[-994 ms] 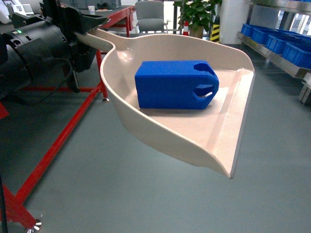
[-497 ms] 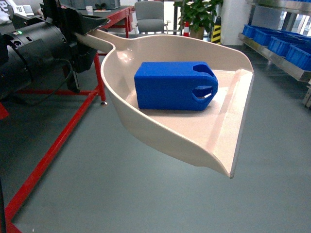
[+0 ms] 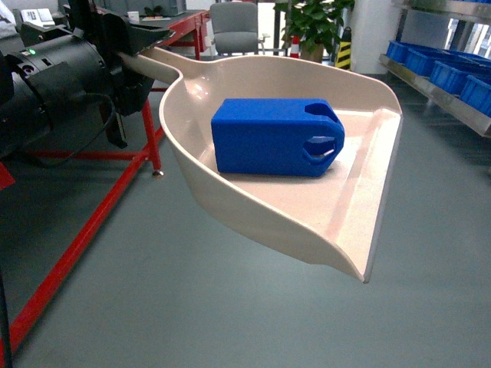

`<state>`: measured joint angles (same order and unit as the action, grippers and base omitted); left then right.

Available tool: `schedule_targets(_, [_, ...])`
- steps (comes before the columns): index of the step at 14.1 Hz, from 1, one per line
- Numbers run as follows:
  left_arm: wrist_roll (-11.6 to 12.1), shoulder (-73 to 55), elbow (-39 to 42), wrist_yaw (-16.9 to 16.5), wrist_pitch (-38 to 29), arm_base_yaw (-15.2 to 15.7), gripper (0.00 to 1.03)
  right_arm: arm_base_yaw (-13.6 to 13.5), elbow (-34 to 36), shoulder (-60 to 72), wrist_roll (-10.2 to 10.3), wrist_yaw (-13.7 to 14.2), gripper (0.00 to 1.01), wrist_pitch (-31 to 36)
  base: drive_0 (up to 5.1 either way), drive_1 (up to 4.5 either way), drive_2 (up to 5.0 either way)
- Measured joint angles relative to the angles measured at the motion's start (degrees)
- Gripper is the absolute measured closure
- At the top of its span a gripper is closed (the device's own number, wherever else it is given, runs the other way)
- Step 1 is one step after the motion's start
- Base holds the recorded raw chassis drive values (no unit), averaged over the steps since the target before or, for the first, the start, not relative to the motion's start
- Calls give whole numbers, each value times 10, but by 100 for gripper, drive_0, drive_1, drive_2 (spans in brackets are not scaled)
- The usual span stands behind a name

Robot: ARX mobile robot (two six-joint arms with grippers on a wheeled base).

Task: Place part in tray to right shelf

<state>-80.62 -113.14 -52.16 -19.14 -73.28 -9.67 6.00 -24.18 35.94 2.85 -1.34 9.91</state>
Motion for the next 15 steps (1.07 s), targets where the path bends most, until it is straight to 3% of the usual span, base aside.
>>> schedule_targets(15, [0, 0, 0, 0, -4, 0, 91, 0, 0, -1, 0, 0, 3, 3, -3, 430, -437])
